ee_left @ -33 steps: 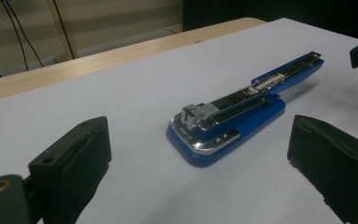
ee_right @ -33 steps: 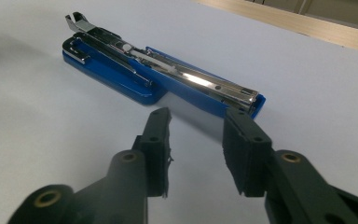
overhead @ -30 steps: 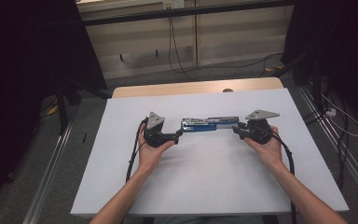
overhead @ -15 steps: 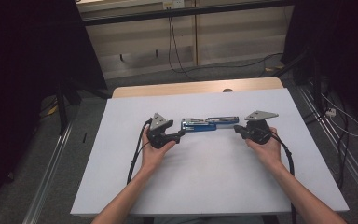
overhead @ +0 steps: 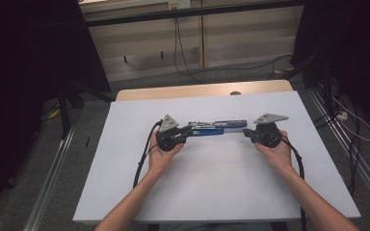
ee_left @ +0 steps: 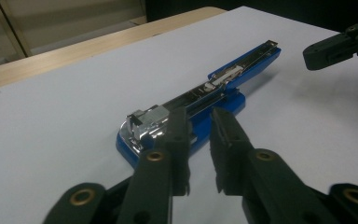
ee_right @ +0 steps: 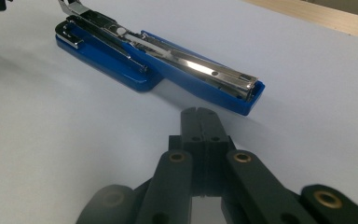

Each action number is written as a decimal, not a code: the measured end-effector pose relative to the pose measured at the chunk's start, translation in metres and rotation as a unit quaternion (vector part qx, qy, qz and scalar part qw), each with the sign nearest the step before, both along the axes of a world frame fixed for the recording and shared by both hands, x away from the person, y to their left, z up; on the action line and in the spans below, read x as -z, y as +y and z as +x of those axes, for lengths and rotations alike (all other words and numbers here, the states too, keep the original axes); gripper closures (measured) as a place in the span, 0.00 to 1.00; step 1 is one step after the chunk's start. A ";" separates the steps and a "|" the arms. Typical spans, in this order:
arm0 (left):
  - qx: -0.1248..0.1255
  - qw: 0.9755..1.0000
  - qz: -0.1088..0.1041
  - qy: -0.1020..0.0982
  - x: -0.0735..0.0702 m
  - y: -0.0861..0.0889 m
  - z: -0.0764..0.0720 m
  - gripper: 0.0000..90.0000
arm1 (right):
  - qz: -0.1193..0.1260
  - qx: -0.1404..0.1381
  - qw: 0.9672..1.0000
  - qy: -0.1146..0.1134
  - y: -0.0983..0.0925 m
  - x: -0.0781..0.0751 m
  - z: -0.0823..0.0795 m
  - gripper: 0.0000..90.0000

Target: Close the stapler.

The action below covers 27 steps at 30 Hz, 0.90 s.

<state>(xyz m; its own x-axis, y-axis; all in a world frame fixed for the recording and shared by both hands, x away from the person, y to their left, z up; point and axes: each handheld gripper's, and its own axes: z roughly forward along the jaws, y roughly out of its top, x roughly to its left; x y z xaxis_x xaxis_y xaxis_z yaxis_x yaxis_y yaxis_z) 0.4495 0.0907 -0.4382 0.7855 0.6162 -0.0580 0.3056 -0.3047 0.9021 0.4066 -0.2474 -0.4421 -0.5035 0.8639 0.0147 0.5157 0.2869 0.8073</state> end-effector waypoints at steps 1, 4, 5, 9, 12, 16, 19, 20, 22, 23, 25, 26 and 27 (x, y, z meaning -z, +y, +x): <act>-0.002 1.000 -0.001 0.000 0.000 0.000 0.001 0.92 | 0.000 -0.001 1.000 0.000 0.000 0.000 0.000 1.00; -0.002 1.000 0.011 -0.005 0.000 0.000 0.005 0.96 | 0.000 -0.001 1.000 -0.001 0.001 0.000 0.000 1.00; -0.005 1.000 0.008 -0.002 0.001 0.000 0.006 0.96 | 0.000 -0.002 1.000 -0.001 0.001 0.000 0.000 1.00; -0.004 1.000 0.014 0.005 0.005 -0.003 0.011 1.00 | 0.000 -0.001 1.000 0.005 0.001 0.001 0.000 1.00; -0.005 1.000 0.020 0.005 0.006 -0.006 0.013 1.00 | -0.002 0.000 1.000 0.002 0.001 0.001 0.001 1.00; -0.005 1.000 0.028 0.010 0.008 -0.010 0.015 1.00 | -0.008 -0.002 1.000 0.006 0.003 0.003 0.001 1.00; -0.015 0.999 0.036 0.005 0.011 -0.012 0.018 1.00 | -0.011 -0.005 1.000 0.007 0.004 0.004 0.002 1.00; -0.015 0.999 0.038 0.009 0.012 -0.012 0.019 1.00 | -0.012 -0.005 1.000 0.009 0.005 0.004 0.002 1.00; -0.017 0.999 0.041 0.010 0.013 -0.012 0.021 1.00 | -0.013 -0.008 1.000 0.009 0.005 0.004 0.002 1.00; -0.015 0.999 0.043 0.013 0.013 -0.012 0.021 1.00 | -0.014 -0.008 1.000 0.009 0.005 0.004 0.002 1.00; -0.015 0.999 0.043 0.017 0.015 -0.012 0.022 1.00 | -0.014 -0.007 1.000 0.010 0.004 0.004 0.002 1.00; -0.012 0.999 0.047 0.018 0.015 -0.013 0.022 1.00 | -0.013 -0.007 1.000 0.011 0.004 0.004 0.002 1.00; -0.011 0.998 0.053 0.014 0.016 -0.013 0.023 1.00 | -0.014 -0.006 1.000 0.012 0.003 0.005 0.003 1.00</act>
<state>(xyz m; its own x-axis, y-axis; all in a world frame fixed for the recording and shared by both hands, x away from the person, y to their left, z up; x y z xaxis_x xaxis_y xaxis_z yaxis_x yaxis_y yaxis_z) 0.4722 0.0777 -0.4537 0.7705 0.6373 -0.0132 0.3381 -0.3910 0.8561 0.4091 -0.2441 -0.4467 -0.5142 0.8577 0.0018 0.5307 0.3165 0.7863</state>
